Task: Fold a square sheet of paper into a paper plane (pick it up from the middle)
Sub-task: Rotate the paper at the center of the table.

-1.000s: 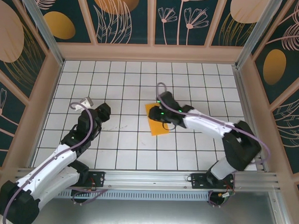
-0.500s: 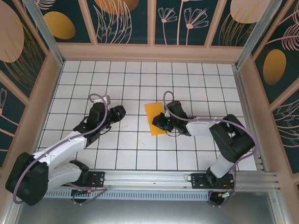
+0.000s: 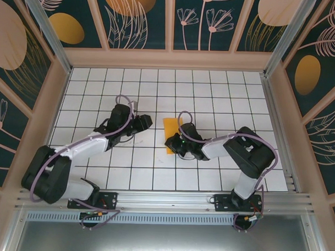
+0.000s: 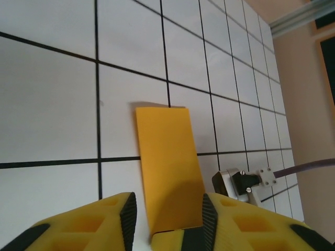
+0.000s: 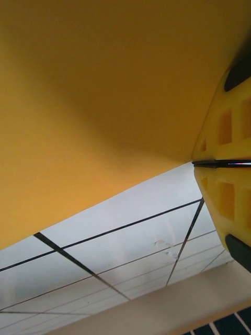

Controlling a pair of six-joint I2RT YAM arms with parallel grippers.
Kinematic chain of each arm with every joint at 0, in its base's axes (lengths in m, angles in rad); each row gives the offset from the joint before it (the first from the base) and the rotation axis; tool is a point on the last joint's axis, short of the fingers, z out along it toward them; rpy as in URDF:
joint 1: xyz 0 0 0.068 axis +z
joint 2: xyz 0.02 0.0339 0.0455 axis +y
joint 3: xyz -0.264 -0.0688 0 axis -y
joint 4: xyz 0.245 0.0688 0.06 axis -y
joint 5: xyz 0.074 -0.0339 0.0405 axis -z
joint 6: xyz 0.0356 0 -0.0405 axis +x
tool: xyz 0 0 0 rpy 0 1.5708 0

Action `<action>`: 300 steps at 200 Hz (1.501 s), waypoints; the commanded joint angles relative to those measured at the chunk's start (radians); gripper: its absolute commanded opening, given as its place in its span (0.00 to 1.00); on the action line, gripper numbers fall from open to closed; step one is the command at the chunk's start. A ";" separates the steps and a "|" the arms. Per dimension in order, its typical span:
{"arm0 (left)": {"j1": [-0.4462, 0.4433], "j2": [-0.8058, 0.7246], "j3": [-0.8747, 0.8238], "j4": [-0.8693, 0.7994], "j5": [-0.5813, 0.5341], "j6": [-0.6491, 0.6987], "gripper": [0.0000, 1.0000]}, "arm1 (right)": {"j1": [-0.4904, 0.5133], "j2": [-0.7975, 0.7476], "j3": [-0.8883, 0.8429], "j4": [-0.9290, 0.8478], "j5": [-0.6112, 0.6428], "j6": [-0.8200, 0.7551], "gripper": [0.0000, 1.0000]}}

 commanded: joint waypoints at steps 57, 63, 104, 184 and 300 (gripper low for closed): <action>-0.033 0.314 0.245 0.022 0.211 0.020 0.29 | 0.017 -0.107 -0.089 0.135 0.066 0.053 0.12; -0.041 0.347 0.264 0.018 0.213 0.023 0.29 | 0.016 -0.139 -0.098 0.117 0.087 0.043 0.12; -0.075 0.474 0.361 -0.018 0.206 0.033 0.26 | -0.021 -0.291 -0.126 -0.103 0.188 -0.045 0.13; -0.076 0.594 0.425 -0.069 0.122 0.057 0.24 | -0.008 -0.127 -0.067 0.014 -0.014 -0.122 0.13; -0.071 0.641 0.511 -0.207 0.047 0.133 0.24 | 0.026 -0.070 -0.008 0.020 0.013 -0.070 0.14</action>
